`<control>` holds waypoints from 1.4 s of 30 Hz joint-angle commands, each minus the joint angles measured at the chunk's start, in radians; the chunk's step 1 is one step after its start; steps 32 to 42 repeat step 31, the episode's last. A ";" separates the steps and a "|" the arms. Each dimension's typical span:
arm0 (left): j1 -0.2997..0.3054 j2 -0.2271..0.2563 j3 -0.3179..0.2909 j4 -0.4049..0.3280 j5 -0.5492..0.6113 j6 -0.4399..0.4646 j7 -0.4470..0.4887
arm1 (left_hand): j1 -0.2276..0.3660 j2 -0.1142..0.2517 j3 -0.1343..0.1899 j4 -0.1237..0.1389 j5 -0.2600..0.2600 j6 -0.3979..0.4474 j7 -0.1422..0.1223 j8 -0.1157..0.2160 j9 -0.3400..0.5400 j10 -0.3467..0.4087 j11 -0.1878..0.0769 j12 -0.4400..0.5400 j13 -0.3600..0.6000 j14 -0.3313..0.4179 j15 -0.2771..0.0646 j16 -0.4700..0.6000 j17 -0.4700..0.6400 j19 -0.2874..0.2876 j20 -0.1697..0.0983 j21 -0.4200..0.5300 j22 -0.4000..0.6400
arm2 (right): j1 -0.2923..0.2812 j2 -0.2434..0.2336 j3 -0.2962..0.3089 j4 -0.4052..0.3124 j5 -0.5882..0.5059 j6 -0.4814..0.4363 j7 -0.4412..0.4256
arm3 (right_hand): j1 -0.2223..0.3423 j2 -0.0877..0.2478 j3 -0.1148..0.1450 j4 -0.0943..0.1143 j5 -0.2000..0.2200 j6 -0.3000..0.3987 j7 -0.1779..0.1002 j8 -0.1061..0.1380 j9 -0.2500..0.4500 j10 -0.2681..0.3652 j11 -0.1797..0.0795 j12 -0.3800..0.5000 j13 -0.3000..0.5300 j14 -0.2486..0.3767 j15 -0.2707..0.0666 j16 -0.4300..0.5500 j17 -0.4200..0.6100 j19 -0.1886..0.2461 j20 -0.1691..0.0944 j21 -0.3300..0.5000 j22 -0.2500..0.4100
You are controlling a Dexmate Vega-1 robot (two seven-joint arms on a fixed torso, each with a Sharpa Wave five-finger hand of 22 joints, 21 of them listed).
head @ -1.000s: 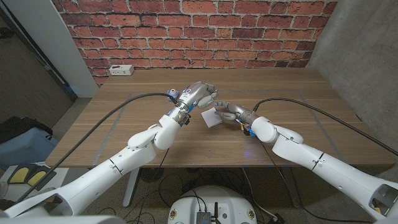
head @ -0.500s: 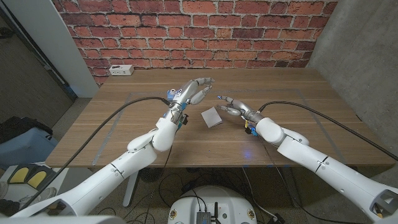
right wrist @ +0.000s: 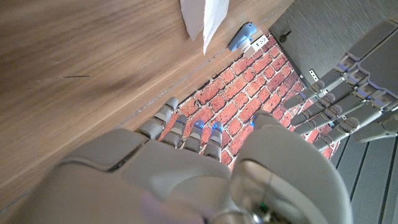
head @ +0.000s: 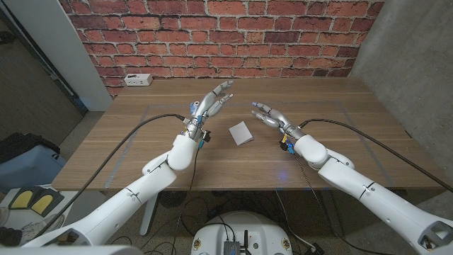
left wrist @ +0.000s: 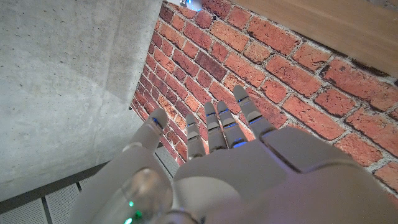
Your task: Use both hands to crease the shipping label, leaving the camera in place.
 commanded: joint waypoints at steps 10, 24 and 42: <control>-0.042 0.000 -0.038 0.157 -0.280 -0.164 -0.235 | -0.028 0.003 -0.055 0.000 -0.045 -0.111 -0.009 -0.002 -0.054 -0.144 -0.042 -0.005 -0.087 -0.131 -0.019 -0.006 -0.039 -0.088 -0.036 -0.068 0.002 | -0.075 0.051 0.052 -0.025 0.046 0.086 -0.112 | -0.018 -0.028 -0.020 -0.009 0.000 0.003 0.022 0.005 0.000 0.005 0.020 0.004 0.001 0.021 0.007 -0.007 -0.003 0.020 -0.006 0.004 0.002; -0.052 0.008 -0.060 0.243 -0.406 -0.235 -0.360 | -0.022 0.015 -0.074 -0.006 -0.049 -0.140 -0.007 0.001 -0.061 -0.192 -0.041 -0.002 -0.122 -0.179 -0.022 -0.006 -0.047 -0.121 -0.050 -0.096 0.003 | -0.179 0.125 0.133 -0.024 0.032 0.233 -0.294 | -0.018 -0.061 -0.039 -0.033 0.009 0.017 0.054 0.009 -0.001 0.039 0.068 0.009 0.001 0.061 0.012 -0.010 -0.008 0.071 -0.015 0.011 0.000; -0.047 0.002 -0.073 0.241 -0.453 -0.166 -0.363 | -0.020 0.024 -0.081 -0.005 -0.050 -0.157 -0.004 0.000 -0.062 -0.212 -0.040 -0.001 -0.136 -0.197 -0.026 -0.006 -0.048 -0.130 -0.054 -0.106 0.003 | -0.198 0.165 0.143 0.003 -0.004 0.315 -0.341 | -0.023 -0.063 -0.042 -0.034 0.012 0.026 0.061 0.011 -0.001 0.045 0.075 0.008 0.001 0.070 0.009 -0.011 -0.007 0.076 -0.030 0.009 0.000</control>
